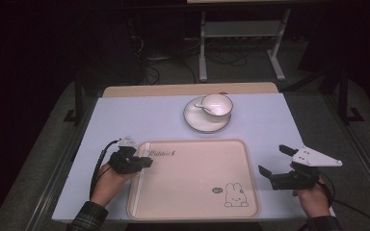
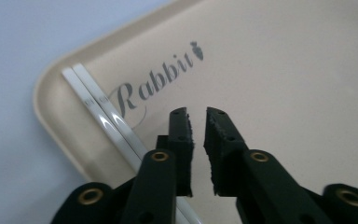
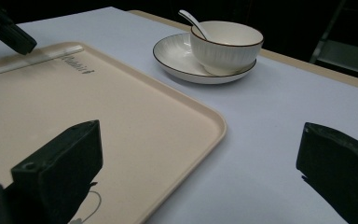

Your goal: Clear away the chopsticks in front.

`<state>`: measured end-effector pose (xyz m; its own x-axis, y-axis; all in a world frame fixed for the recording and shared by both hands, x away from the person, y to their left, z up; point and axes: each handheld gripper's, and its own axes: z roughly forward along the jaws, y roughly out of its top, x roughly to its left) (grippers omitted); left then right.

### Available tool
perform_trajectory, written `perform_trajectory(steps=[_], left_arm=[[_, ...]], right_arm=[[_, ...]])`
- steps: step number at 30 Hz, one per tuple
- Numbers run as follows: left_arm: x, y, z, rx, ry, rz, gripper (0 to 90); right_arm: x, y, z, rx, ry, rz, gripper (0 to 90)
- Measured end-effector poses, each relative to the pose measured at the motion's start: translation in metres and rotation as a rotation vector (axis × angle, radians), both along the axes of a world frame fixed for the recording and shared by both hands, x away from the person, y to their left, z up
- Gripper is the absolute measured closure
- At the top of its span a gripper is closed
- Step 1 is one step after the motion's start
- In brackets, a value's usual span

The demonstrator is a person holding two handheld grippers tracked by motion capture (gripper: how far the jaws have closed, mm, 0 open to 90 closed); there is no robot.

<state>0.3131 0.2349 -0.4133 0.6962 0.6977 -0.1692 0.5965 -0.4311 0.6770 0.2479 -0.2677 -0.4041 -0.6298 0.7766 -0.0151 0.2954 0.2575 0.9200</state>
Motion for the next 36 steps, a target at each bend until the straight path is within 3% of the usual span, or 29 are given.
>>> perform_trajectory(steps=[3,4,7,11,12,13,15,22,29,36], left_arm=[[-0.006,0.007,0.007,-0.014,-0.050,0.007,66.8],[-0.009,0.010,0.009,-0.017,-0.080,0.011,58.5],[-0.013,0.015,0.011,-0.024,-0.104,0.021,48.3],[-0.025,0.032,0.015,-0.056,-0.170,0.042,38.6],[-0.025,0.032,0.015,-0.056,-0.170,0.042,36.6],[-0.030,0.039,0.016,-0.069,-0.201,0.050,33.3],[-0.032,0.042,0.016,-0.077,-0.213,0.058,28.2],[-0.047,0.062,0.012,-0.100,-0.261,0.100,17.2],[-0.058,0.075,0.005,-0.084,-0.269,0.117,16.0],[-0.057,0.076,0.004,-0.083,-0.276,0.121,16.0]], right_arm=[[0.000,0.000,0.000,0.002,0.001,0.000,0.0],[0.000,-0.001,0.000,0.002,0.002,0.000,0.0],[0.000,-0.001,0.000,0.002,0.003,-0.001,0.0],[0.000,-0.001,0.000,0.002,0.003,-0.001,0.0],[0.000,-0.001,0.000,0.002,0.003,-0.001,0.0],[0.000,-0.001,0.000,0.002,0.003,-0.001,0.0],[0.000,-0.001,0.000,0.002,0.004,-0.001,0.0],[0.000,-0.001,-0.001,0.002,0.008,-0.006,0.0],[0.000,-0.002,-0.002,-0.003,0.011,-0.009,0.0],[0.001,-0.001,-0.002,-0.005,0.015,-0.006,0.0]])
